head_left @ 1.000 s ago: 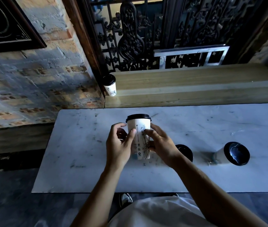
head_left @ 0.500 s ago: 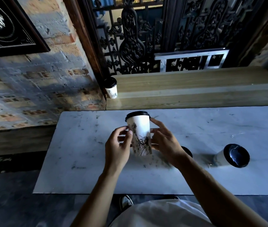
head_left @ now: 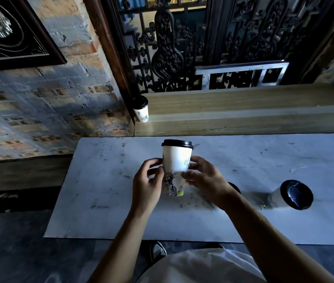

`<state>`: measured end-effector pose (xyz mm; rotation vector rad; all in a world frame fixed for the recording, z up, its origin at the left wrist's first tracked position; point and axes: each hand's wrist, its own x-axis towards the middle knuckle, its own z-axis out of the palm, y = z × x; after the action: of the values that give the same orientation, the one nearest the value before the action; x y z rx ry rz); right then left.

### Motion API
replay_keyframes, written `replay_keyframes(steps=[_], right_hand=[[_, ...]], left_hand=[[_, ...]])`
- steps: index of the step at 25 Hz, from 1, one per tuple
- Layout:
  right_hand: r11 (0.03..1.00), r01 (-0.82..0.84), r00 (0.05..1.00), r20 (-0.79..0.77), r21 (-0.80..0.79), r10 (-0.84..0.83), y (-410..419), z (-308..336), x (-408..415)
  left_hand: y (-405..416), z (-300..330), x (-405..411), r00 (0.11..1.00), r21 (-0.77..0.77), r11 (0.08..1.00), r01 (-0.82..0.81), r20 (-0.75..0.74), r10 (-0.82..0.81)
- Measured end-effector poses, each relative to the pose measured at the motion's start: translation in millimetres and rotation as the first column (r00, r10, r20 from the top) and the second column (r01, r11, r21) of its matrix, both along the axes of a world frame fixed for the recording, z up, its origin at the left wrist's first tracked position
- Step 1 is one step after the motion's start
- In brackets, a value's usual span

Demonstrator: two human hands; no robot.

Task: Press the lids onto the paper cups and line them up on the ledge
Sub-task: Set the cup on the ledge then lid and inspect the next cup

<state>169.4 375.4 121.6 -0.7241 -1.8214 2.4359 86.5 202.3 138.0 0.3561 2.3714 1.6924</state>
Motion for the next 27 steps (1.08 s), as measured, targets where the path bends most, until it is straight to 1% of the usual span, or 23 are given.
replay_keyframes(steps=[2,3,5,8,12,15,18,22,25,27], right_hand=[[0.999,0.035,0.999,0.02,-0.024,-0.034,0.5,4.9,0.7],[0.999,0.034,0.999,0.027,-0.007,-0.033,0.2,8.0,1.1],[0.999,0.011,0.999,0.033,0.044,-0.013,1.1,10.5,0.6],[0.999,0.0,1.0,0.012,0.051,0.0,2.9,11.3,-2.3],[0.998,-0.04,0.998,-0.046,0.054,0.043,4.9,14.5,-5.4],[0.998,-0.054,0.996,-0.071,0.044,0.057,8.0,13.6,-5.6],[0.998,-0.062,0.996,-0.066,0.021,0.063,10.1,13.4,-3.9],[0.998,-0.003,0.999,-0.049,0.057,0.005,11.3,7.3,-3.5],[0.999,0.012,1.0,-0.03,0.031,-0.011,14.3,10.9,-2.2],[1.0,0.02,1.0,-0.021,0.001,-0.02,15.7,17.0,-1.9]], left_hand=[[-1.3,-2.9,-0.7,1.0,-0.023,1.0,-0.009,-0.015,0.008],[-2.0,-4.6,-0.6,1.0,-0.032,0.999,-0.009,-0.017,0.009],[-1.9,-8.3,-0.6,1.0,-0.009,1.0,-0.007,0.012,0.007],[-0.4,-7.3,2.3,0.999,0.032,0.999,0.011,0.05,-0.012],[0.7,-0.9,4.4,0.999,-0.022,0.999,0.049,-0.009,-0.049],[1.4,2.2,4.9,0.999,-0.003,0.999,0.047,0.006,-0.047],[2.9,-0.4,3.5,0.999,0.013,0.999,0.044,-0.025,-0.043],[5.7,-2.6,0.1,0.996,-0.007,1.0,-0.003,-0.092,0.002],[9.7,2.2,0.4,0.998,0.008,1.0,0.005,-0.065,-0.004],[12.8,4.8,2.1,1.0,0.038,0.999,0.008,-0.017,-0.007]])
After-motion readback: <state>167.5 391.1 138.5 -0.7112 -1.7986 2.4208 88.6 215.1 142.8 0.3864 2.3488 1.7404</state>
